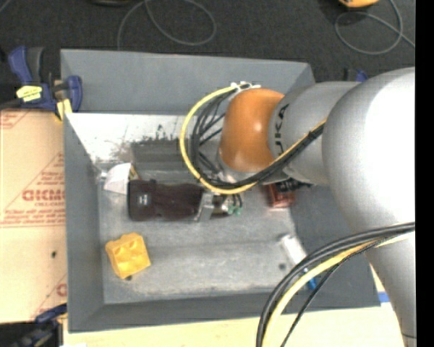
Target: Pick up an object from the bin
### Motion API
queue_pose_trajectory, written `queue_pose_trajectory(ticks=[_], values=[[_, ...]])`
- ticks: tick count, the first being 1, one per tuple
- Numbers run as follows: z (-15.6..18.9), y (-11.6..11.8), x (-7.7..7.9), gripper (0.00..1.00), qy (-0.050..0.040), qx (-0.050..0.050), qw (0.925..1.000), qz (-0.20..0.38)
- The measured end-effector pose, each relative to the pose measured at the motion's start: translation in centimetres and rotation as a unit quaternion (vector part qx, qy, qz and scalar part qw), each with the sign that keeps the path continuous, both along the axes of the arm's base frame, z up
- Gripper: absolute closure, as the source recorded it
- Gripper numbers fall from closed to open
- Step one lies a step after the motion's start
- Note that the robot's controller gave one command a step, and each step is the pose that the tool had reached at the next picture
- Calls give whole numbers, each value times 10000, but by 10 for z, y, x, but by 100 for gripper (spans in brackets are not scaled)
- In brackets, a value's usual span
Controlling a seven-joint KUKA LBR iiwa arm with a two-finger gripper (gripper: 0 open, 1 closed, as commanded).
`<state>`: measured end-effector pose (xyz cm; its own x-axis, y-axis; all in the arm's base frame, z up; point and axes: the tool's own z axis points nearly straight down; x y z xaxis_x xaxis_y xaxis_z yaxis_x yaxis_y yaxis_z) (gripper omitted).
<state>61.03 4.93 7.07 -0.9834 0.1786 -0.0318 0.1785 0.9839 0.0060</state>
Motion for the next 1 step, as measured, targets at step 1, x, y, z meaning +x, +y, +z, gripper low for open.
queue_pose_trajectory(ticks=[1], values=[[7, 0, -2, 100, 27, -1, 10000, 1]])
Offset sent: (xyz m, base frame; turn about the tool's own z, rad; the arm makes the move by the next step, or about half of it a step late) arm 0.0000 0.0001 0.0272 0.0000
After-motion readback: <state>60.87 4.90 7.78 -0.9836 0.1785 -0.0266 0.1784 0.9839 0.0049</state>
